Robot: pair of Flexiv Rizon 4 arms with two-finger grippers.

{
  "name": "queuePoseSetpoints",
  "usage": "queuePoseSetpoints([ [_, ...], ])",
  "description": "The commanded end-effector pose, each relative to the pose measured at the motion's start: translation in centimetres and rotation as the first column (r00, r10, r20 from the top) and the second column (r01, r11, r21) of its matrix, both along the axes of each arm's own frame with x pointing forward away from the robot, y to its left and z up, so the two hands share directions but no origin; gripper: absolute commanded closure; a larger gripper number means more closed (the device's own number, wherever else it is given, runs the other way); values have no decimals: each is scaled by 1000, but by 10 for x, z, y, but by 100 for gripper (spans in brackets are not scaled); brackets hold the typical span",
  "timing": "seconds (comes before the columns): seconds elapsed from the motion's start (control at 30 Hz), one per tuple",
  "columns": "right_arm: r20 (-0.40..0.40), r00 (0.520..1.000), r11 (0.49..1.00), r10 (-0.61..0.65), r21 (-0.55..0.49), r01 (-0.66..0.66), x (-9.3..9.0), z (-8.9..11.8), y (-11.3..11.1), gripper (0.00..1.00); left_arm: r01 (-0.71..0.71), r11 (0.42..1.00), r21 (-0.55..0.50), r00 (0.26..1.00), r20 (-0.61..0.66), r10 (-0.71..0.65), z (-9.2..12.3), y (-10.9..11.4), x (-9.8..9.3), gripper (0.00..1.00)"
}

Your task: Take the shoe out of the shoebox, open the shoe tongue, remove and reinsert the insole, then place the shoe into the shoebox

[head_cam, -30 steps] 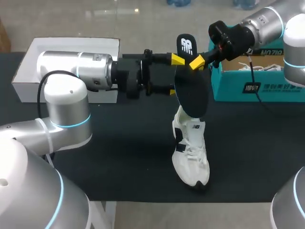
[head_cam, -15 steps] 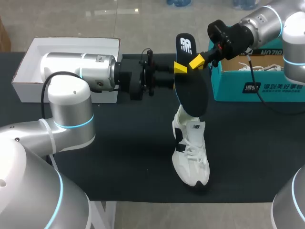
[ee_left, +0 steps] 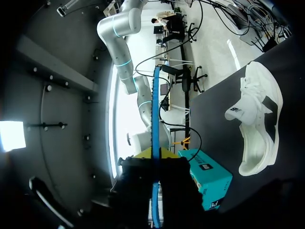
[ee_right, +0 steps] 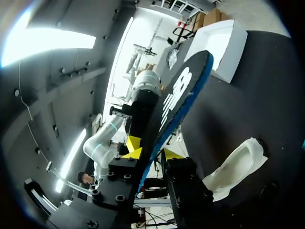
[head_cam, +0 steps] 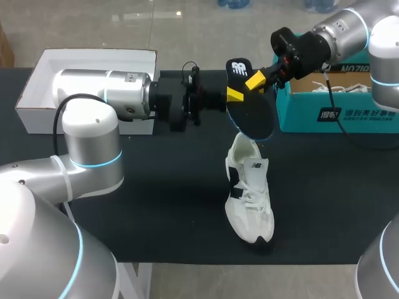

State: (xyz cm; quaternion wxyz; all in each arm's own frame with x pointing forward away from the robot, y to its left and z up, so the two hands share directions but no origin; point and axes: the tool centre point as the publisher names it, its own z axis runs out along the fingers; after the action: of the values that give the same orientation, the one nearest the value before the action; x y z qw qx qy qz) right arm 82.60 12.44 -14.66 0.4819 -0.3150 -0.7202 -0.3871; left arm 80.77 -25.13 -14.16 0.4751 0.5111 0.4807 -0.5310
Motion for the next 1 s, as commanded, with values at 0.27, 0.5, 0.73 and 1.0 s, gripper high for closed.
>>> queuePoseSetpoints([
  [0.27,177,983,937,-49,-332,106,-45,58,-28,0,48,998,32,996,-70,-45,-17,8,4,100],
  [0.5,291,957,849,24,-511,134,-60,75,-29,0,88,996,34,992,-89,-84,-21,4,3,100],
  [0.73,424,905,793,30,-561,237,-78,83,-37,0,103,994,38,990,-98,-99,-23,4,2,100],
  [1.0,524,852,751,1,-563,346,-102,81,-48,0,121,992,42,987,-108,-116,-26,6,1,100],
])
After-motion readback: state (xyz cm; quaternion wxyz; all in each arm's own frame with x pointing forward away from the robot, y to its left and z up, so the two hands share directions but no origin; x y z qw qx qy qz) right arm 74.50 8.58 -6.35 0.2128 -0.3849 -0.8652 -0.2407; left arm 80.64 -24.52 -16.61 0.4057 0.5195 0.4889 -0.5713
